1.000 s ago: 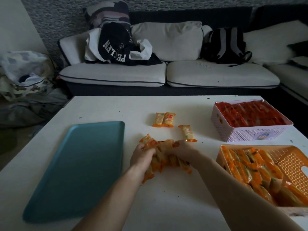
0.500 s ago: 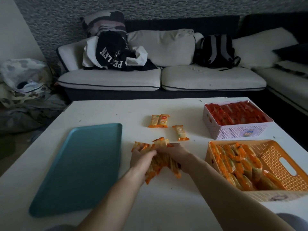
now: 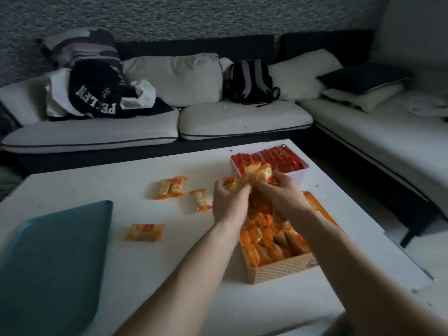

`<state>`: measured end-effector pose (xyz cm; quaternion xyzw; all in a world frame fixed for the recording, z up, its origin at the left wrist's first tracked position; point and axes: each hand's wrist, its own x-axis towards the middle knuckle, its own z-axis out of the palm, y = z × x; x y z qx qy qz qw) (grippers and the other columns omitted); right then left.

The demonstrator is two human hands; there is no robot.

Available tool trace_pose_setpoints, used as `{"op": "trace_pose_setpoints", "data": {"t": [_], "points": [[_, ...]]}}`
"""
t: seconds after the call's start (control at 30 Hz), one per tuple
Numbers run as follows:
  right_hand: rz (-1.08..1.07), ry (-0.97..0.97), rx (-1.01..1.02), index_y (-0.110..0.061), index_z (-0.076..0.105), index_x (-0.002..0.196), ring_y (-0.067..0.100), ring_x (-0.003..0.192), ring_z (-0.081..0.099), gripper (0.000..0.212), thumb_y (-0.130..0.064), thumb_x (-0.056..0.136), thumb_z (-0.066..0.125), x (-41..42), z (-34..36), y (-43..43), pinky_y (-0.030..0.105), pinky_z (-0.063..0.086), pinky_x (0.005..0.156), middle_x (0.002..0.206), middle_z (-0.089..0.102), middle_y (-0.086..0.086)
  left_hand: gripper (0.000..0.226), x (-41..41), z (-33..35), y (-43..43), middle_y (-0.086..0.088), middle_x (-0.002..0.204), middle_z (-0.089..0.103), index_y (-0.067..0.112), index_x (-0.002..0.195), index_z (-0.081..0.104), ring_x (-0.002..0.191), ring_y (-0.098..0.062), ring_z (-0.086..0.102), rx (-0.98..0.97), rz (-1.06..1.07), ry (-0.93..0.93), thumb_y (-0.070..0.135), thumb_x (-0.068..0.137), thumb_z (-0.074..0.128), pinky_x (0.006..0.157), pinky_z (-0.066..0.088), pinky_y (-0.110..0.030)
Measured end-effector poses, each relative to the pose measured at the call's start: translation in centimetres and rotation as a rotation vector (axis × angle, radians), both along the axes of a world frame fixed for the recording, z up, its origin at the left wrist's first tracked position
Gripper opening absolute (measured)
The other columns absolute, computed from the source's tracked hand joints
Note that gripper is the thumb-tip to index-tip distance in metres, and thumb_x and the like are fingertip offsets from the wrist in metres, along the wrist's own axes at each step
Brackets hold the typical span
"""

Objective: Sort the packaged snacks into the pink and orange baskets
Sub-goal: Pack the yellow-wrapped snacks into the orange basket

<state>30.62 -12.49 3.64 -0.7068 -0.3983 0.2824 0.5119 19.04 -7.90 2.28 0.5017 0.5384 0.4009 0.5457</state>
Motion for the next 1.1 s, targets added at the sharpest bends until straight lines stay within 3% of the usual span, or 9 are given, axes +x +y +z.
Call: {"op": "trace_pose_setpoints", "data": {"t": [0.13, 0.3, 0.4, 0.5, 0.6, 0.73, 0.83, 1.0, 1.1], "points": [[-0.135, 0.079, -0.069, -0.021, 0.068, 0.097, 0.012, 0.066, 0.070, 0.022, -0.042, 0.091, 0.064, 7.1, -0.4, -3.2, 0.024, 0.051, 0.054, 0.083, 0.072, 0.003, 0.042, 7.6, 0.7, -2.2, -0.005, 0.117, 0.069, 0.019, 0.124, 0.063, 0.097, -0.017, 0.064, -0.036, -0.215, -0.044, 0.044, 0.090, 0.064, 0.081, 0.052, -0.028], [-0.087, 0.031, -0.295, -0.020, 0.071, 0.104, 0.020, 0.079, 0.073, 0.055, -0.068, 0.090, 0.048, 10.6, -3.4, -4.2, 0.035, 0.059, 0.071, 0.091, 0.075, 0.003, 0.053, 11.4, 0.4, -2.9, -0.017, 0.106, 0.074, 0.019, 0.107, 0.071, 0.104, -0.033, 0.069, -0.299, -0.433, -0.123, 0.062, 0.089, 0.046, 0.101, 0.053, -0.051], [-0.081, -0.079, -0.334, -0.014, 0.074, 0.100, 0.021, 0.084, 0.070, 0.060, -0.060, 0.101, 0.036, 10.9, -3.6, -3.9, 0.037, 0.058, 0.082, 0.096, 0.074, 0.006, 0.041, 10.9, -0.3, -2.3, -0.009, 0.094, 0.074, 0.022, 0.094, 0.072, 0.099, -0.028, 0.068, -0.254, -0.444, -0.027, 0.051, 0.101, 0.043, 0.100, 0.053, -0.046], [-0.095, -0.305, -0.365, -0.006, 0.072, 0.095, 0.025, 0.079, 0.069, 0.067, -0.057, 0.103, 0.030, 11.2, -3.2, -3.8, 0.045, 0.059, 0.081, 0.090, 0.073, 0.010, 0.037, 9.6, -0.8, -1.1, 0.006, 0.104, 0.069, 0.022, 0.113, 0.073, 0.103, -0.017, 0.062, -0.024, -0.395, 0.163, 0.047, 0.098, 0.050, 0.093, 0.049, -0.033], [-0.119, -0.374, -0.393, -0.006, 0.073, 0.095, 0.027, 0.079, 0.070, 0.062, -0.053, 0.102, 0.034, 12.0, -2.9, -4.1, 0.047, 0.060, 0.078, 0.092, 0.073, 0.007, 0.030, 8.0, -1.4, 0.3, 0.005, 0.104, 0.072, 0.019, 0.108, 0.074, 0.101, -0.015, 0.063, 0.043, -0.387, 0.256, 0.039, 0.099, 0.054, 0.075, 0.042, -0.026], [-0.196, -0.340, -0.303, -0.006, 0.071, 0.096, 0.028, 0.077, 0.073, 0.046, -0.043, 0.102, 0.044, 12.4, -2.6, -4.5, 0.055, 0.061, 0.069, 0.088, 0.072, 0.002, 0.024, 6.5, -2.2, 1.3, 0.009, 0.112, 0.067, 0.025, 0.114, 0.072, 0.103, -0.015, 0.059, 0.237, -0.338, 0.496, 0.037, 0.098, 0.058, 0.082, 0.045, -0.028], [-0.186, -0.326, -0.207, -0.006, 0.070, 0.100, 0.027, 0.081, 0.072, 0.035, -0.032, 0.105, 0.047, 11.9, -1.8, -4.9, 0.055, 0.061, 0.076, 0.094, 0.072, -0.001, 0.020, 5.6, -2.4, 0.9, 0.011, 0.111, 0.065, 0.030, 0.114, 0.068, 0.097, -0.008, 0.060, 0.320, -0.353, 0.521, 0.038, 0.096, 0.064, 0.070, 0.046, -0.021], [0.093, -0.456, -0.274, -0.011, 0.071, 0.101, 0.023, 0.076, 0.073, 0.023, -0.024, 0.102, 0.051, 10.1, -2.0, -4.8, 0.048, 0.062, 0.070, 0.098, 0.073, 0.004, 0.051, 5.6, -2.5, -0.3, 0.015, 0.120, 0.062, 0.039, 0.128, 0.056, 0.106, -0.010, 0.059, 0.322, -0.617, 0.778, 0.061, 0.085, 0.071, 0.076, 0.043, -0.026], [0.180, -0.456, -0.394, -0.013, 0.069, 0.113, 0.020, 0.079, 0.072, 0.024, -0.026, 0.102, 0.051, 9.2, -2.5, -4.3, 0.042, 0.063, 0.072, 0.107, 0.071, 0.001, 0.059, 6.1, -2.6, -0.6, 0.010, 0.127, 0.064, 0.036, 0.133, 0.053, 0.114, -0.016, 0.061, 0.311, -0.634, 0.791, 0.055, 0.083, 0.077, 0.079, 0.045, -0.026]]}}
